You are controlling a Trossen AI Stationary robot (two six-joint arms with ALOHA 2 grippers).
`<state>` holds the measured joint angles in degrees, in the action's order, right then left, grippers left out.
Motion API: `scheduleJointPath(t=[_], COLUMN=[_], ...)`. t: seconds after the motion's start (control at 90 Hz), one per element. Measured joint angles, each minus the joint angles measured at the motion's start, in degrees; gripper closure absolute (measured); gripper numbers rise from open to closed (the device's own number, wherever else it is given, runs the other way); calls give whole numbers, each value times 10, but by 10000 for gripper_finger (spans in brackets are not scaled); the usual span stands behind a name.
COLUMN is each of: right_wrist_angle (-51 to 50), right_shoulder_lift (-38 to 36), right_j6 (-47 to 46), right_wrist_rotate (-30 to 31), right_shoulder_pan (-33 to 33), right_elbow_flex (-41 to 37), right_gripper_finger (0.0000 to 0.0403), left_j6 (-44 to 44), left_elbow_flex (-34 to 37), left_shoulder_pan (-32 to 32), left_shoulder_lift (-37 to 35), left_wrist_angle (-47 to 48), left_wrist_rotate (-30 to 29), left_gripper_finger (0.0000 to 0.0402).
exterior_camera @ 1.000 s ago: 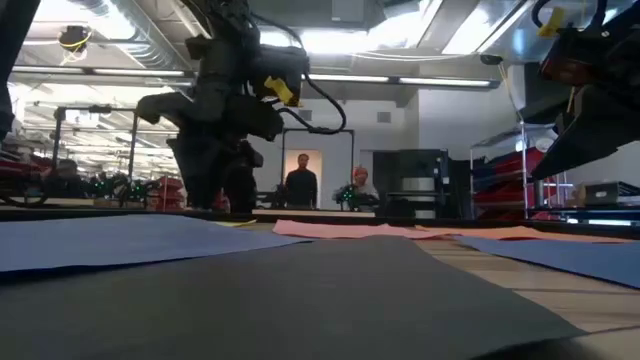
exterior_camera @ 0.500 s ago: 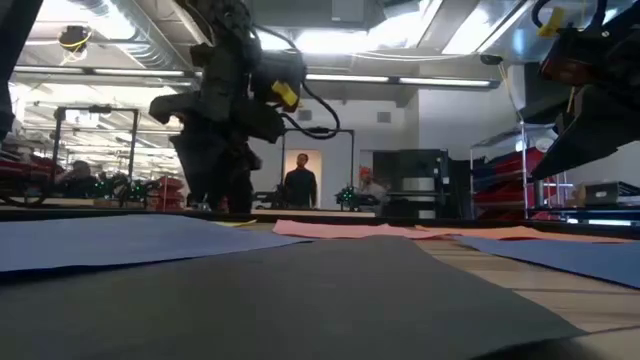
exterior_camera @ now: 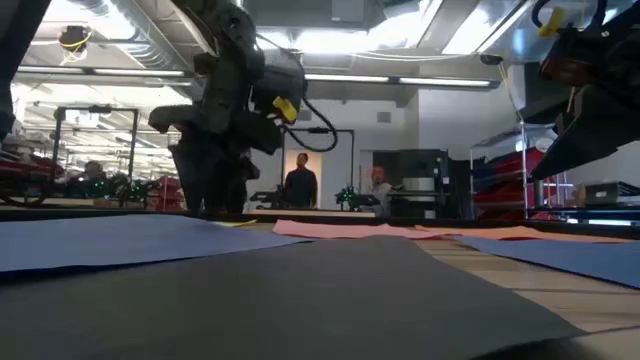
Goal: Organize paper
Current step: Stack the blue paper on top of the blue paper on the table
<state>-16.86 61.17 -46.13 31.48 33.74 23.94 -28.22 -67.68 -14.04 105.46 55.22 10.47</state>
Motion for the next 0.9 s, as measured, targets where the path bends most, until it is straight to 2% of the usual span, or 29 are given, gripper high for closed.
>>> scheduleJointPath(t=[0.156, 0.567, 0.644, 0.778, 0.9], right_wrist_angle=[0, -1, -1, -1, -1], right_shoulder_lift=[0, 0, 0, 0, 0], right_j6=[0, 1, 1, 1, 1], right_wrist_rotate=[0, 0, 0, 0, 0], right_shoulder_pan=[0, 0, 0, 0, 0], right_elbow_flex=[0, 0, 0, 0, 0], right_gripper_finger=[308, 308, 308, 308, 308], left_j6=[-4, -19, -18, -12, -7], left_elbow_flex=[0, 0, 0, 0, 0], left_shoulder_pan=[0, 0, 1, 9, 11], left_shoulder_lift=[10, 10, 10, 10, 10], left_wrist_angle=[-4, -2, -5, -8, -7], left_wrist_rotate=[-25, -26, -53, -116, -120], left_gripper_finger=[242, 242, 247, 286, 351])
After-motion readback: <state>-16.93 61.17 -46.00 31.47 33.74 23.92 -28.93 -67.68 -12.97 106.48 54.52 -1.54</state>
